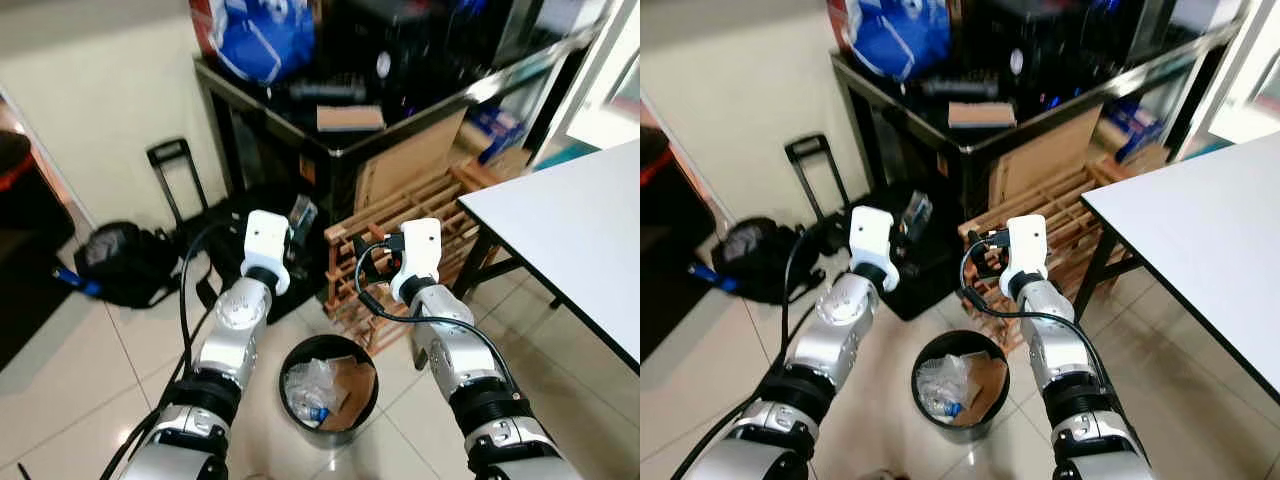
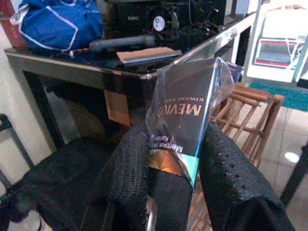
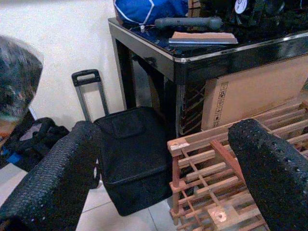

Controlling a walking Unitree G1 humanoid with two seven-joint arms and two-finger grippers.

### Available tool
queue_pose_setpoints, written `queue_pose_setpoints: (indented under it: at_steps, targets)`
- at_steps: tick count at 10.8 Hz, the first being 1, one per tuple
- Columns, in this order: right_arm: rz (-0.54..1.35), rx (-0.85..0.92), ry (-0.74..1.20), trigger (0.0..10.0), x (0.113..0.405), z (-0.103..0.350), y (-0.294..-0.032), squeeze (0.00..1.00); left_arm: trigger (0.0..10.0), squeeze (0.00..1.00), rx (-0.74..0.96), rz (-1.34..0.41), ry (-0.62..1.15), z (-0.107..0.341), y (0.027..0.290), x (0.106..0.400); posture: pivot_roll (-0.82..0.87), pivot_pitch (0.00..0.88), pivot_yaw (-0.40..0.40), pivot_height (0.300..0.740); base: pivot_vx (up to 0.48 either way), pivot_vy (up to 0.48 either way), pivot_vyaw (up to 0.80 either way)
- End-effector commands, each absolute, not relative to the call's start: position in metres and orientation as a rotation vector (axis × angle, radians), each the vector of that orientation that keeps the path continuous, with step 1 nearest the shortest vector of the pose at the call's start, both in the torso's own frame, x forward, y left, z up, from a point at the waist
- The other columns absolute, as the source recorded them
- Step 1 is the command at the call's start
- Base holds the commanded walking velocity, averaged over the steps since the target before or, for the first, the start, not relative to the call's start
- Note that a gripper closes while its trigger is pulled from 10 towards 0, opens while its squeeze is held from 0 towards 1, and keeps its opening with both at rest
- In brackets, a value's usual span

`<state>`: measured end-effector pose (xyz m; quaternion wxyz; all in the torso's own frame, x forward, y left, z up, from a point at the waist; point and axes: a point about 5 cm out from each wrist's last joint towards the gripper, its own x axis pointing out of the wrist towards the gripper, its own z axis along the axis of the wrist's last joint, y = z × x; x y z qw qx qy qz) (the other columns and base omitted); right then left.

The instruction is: Picking trash to rubbish bin

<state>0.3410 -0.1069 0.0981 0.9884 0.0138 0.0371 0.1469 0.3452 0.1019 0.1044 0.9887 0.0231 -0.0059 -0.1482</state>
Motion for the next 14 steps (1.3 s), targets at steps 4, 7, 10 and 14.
queue_pose_setpoints:
  at_steps: [4, 7, 10, 14]
  targets:
    - [0.297, 0.011, 0.107, 10.0, 0.337, 0.089, -0.11, 0.0, 10.0, 0.0, 0.046, -0.29, 0.054, 0.087, 0.105, 0.339, -0.04, 0.064, 0.047, 0.74, 0.0, 0.0, 0.0]
    - [0.303, 0.009, 0.113, 10.0, 0.336, 0.088, -0.11, 0.0, 10.0, 0.0, 0.045, -0.286, 0.059, 0.085, 0.105, 0.339, -0.04, 0.063, 0.04, 0.74, 0.0, 0.0, 0.0]
    - [0.297, 0.007, 0.108, 10.0, 0.331, 0.086, -0.113, 0.0, 10.0, 0.0, 0.049, -0.294, 0.041, 0.085, 0.101, 0.334, -0.03, 0.097, 0.029, 0.74, 0.0, 0.0, 0.0]
    - [0.31, 0.017, 0.128, 10.0, 0.314, 0.078, -0.11, 0.0, 10.0, 0.0, 0.048, -0.289, 0.04, 0.079, 0.103, 0.318, -0.02, 0.189, 0.023, 0.74, 0.0, 0.0, 0.0]
